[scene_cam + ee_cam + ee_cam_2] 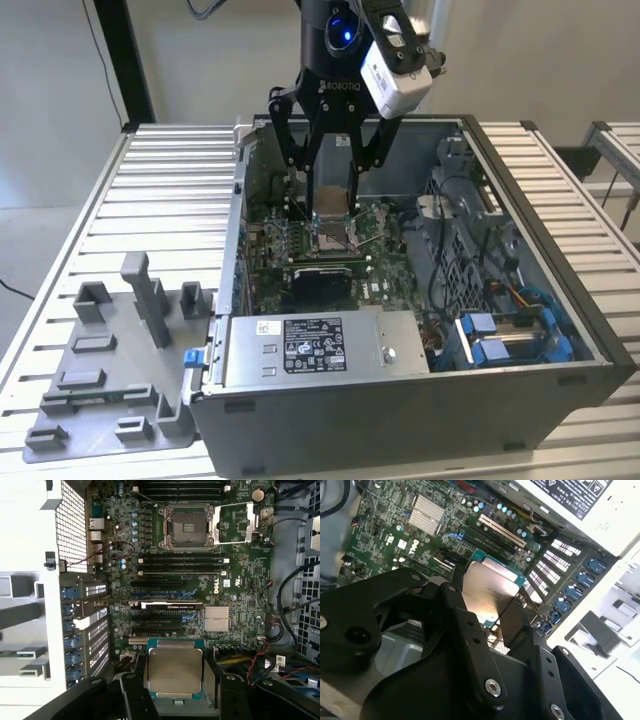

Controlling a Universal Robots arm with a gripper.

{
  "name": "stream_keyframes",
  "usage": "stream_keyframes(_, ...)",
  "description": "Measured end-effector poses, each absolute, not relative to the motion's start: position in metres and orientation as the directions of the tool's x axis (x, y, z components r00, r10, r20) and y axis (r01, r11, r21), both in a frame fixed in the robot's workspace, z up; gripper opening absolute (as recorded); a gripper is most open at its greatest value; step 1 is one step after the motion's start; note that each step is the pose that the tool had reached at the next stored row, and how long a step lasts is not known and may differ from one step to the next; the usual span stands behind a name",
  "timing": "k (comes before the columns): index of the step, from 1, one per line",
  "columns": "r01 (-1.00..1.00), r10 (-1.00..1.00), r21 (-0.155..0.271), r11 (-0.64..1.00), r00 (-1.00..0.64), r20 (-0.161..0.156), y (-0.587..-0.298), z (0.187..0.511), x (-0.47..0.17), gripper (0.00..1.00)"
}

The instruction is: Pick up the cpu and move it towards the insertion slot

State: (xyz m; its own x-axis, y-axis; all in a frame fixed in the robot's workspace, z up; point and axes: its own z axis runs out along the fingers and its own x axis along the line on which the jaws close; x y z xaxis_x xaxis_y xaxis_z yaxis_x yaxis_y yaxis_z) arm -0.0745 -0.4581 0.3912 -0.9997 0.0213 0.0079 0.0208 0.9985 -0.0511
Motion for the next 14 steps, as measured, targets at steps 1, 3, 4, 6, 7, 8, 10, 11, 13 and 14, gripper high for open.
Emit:
stream_keyframes(1,0.021,0.021,-0.051,0.998,-1.0,0.008,-0.455,0.391,-0.074,0.0)
stream_keyframes(3,0.021,0.021,-0.052,0.998,-1.0,0.008,-0.45,0.391,-0.074,0.0)
stream_keyframes(4,0.021,0.021,-0.052,0.998,-1.0,0.008,-0.447,0.391,-0.074,0.0)
stream_keyframes(6,0.021,0.021,-0.053,0.998,-1.0,0.008,-0.441,0.391,-0.073,0.0)
stream_keyframes(7,0.021,0.021,-0.053,0.998,-1.0,0.008,-0.438,0.391,-0.073,0.0)
stream_keyframes(8,0.021,0.021,-0.054,0.998,-1.0,0.008,-0.435,0.391,-0.073,0.0)
stream_keyframes(10,0.021,0.021,-0.054,0.998,-1.0,0.008,-0.43,0.391,-0.072,0.0)
stream_keyframes(11,0.021,0.021,-0.055,0.998,-1.0,0.008,-0.427,0.391,-0.072,0.0)
stream_keyframes(13,0.021,0.021,-0.055,0.998,-1.0,0.008,-0.423,0.391,-0.072,0.0)
stream_keyframes(14,0.021,0.021,-0.056,0.998,-1.0,0.008,-0.423,0.391,-0.072,0.0)
